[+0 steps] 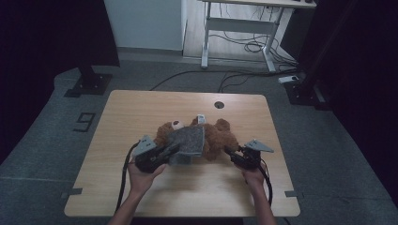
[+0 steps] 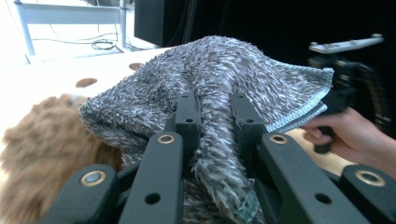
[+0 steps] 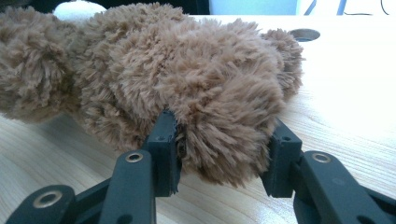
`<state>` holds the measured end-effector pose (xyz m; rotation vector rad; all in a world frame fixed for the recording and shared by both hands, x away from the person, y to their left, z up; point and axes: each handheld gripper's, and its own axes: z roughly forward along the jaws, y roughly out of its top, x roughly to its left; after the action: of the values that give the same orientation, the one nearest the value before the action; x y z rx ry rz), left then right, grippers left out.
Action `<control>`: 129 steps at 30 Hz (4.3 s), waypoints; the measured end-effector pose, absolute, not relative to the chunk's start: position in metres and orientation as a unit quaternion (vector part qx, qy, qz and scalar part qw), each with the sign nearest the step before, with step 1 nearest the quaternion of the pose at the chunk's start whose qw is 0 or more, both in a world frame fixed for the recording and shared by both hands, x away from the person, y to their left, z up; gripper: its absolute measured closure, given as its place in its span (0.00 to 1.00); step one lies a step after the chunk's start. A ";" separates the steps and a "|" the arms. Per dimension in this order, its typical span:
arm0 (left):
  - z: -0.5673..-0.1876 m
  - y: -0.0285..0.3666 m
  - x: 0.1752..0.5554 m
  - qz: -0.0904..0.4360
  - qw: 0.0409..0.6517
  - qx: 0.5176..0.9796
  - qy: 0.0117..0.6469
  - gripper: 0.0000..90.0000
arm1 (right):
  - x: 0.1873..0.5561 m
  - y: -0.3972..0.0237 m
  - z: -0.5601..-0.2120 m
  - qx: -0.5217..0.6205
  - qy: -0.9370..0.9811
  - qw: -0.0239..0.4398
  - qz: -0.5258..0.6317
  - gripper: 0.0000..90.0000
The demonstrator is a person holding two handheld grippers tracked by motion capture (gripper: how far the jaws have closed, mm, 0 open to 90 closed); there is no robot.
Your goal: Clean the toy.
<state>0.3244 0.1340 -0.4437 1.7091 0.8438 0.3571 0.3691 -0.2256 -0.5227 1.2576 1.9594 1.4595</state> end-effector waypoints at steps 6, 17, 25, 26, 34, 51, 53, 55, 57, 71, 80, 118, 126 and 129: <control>-0.462 0.117 0.352 0.146 0.540 0.735 0.383 0.85 | 0.369 -0.227 -0.523 0.449 0.698 0.194 0.523 0.62; -0.484 0.153 0.349 0.150 0.535 0.720 0.415 0.85 | 0.371 -0.229 -0.522 0.443 0.700 0.197 0.524 0.64; -0.484 0.190 0.344 0.172 0.521 0.714 0.435 0.85 | 0.371 -0.230 -0.522 0.440 0.702 0.199 0.524 0.64; -0.484 0.190 0.344 0.172 0.521 0.714 0.435 0.85 | 0.371 -0.230 -0.522 0.440 0.702 0.199 0.524 0.64; -0.474 0.207 0.341 0.183 0.524 0.702 0.447 0.85 | 0.372 -0.230 -0.522 0.435 0.703 0.203 0.525 0.64; -0.418 0.089 0.354 0.148 0.551 0.745 0.346 0.85 | 0.372 -0.230 -0.522 0.438 0.702 0.200 0.525 0.64; -0.421 0.073 0.355 0.143 0.548 0.752 0.337 0.85 | 0.372 -0.229 -0.522 0.439 0.701 0.200 0.525 0.64; -0.429 0.056 0.357 0.138 0.541 0.761 0.331 0.85 | 0.372 -0.229 -0.522 0.441 0.700 0.198 0.526 0.64; -0.441 0.040 0.359 0.130 0.527 0.773 0.328 0.85 | 0.372 -0.229 -0.523 0.441 0.700 0.198 0.526 0.64; -0.469 0.038 0.356 0.137 0.489 0.791 0.341 0.85 | 0.373 -0.230 -0.524 0.440 0.701 0.194 0.526 0.65; -0.475 0.085 0.347 0.151 0.489 0.776 0.369 0.84 | 0.373 -0.231 -0.524 0.438 0.702 0.195 0.527 0.65; -0.438 0.131 0.348 0.181 0.528 0.732 0.390 0.85 | 0.376 -0.231 -0.526 0.438 0.702 0.196 0.527 0.65; -0.436 0.046 0.367 0.153 0.512 0.773 0.343 0.85 | 0.375 -0.231 -0.526 0.438 0.702 0.197 0.526 0.65; -0.449 0.016 0.374 0.145 0.488 0.793 0.335 0.85 | 0.376 -0.232 -0.526 0.439 0.702 0.195 0.526 0.65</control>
<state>0.3737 0.0164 -0.4489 1.9276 0.8134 0.3535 0.3757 -0.2317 -0.5261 1.2294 1.9679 1.4750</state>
